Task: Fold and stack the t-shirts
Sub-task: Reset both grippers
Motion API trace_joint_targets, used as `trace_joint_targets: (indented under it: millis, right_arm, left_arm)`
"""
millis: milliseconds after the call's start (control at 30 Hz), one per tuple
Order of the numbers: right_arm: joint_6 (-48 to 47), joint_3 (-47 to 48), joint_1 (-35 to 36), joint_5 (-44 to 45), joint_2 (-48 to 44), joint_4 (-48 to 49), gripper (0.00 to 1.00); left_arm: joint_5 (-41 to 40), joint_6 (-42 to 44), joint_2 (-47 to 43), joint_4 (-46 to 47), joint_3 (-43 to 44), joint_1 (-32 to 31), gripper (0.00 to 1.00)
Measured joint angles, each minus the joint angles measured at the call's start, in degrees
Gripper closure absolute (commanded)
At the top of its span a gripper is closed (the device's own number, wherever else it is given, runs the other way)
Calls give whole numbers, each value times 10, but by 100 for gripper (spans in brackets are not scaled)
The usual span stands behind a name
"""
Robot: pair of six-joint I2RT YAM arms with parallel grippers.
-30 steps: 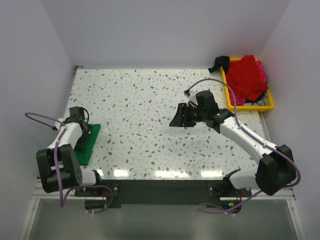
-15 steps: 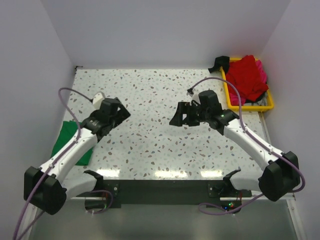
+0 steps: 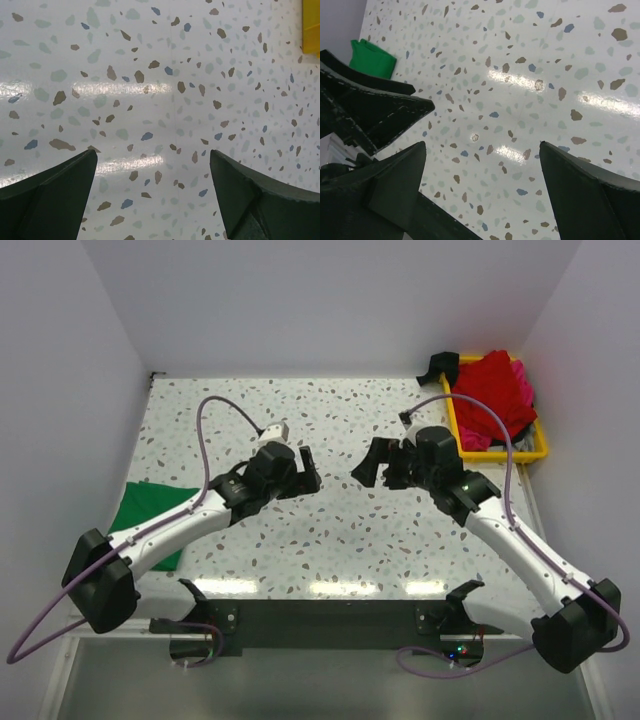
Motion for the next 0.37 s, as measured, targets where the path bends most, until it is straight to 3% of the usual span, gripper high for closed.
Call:
trace_joint_targets:
  millis: [367]
  right_arm:
    - [9, -28, 0, 40, -10, 1, 1]
  left_arm:
    - [23, 38, -15, 21, 10, 0, 0]
